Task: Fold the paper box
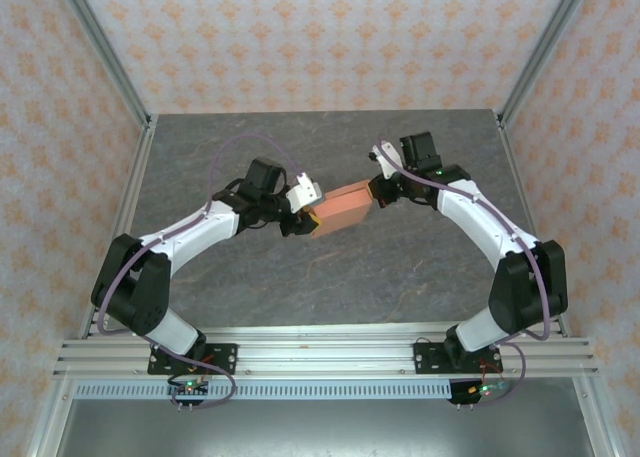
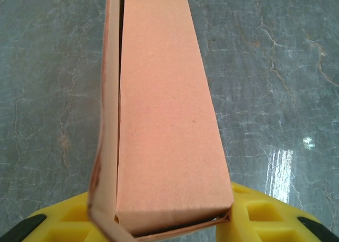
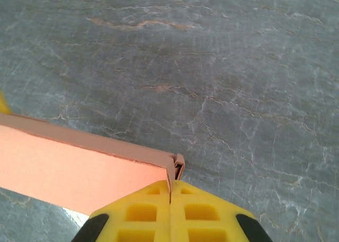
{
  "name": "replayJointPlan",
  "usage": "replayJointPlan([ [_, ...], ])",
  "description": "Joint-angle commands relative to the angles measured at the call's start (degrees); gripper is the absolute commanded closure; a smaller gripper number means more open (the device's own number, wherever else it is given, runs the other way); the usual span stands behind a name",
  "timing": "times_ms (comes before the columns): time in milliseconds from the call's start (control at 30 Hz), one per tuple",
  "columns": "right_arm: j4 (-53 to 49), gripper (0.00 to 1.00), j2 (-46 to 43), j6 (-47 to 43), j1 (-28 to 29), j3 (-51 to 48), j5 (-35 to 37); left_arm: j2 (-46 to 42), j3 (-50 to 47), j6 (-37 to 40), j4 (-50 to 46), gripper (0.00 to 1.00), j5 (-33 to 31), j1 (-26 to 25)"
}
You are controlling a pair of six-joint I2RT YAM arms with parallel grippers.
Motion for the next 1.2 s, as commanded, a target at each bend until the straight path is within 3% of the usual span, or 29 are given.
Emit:
replayJointPlan([
  [0,-3.3,1.0,-0.2,10.1,2.2,2.8,7.0,1.3,2.1,-0.8,0.0,0.63,-2.1,0.0],
  [233,-5.6,1.0,-0.1,16.8,4.0,3.7,10.0,2.1,2.7,-0.6,-0.5,0.63,-2.5,0.0],
  [1167,1.9,1.0,-0.3,15.7,4.3,-5.1,13.6,6.5,4.6,-0.1,-2.3,0.63,-2.4,0.1],
])
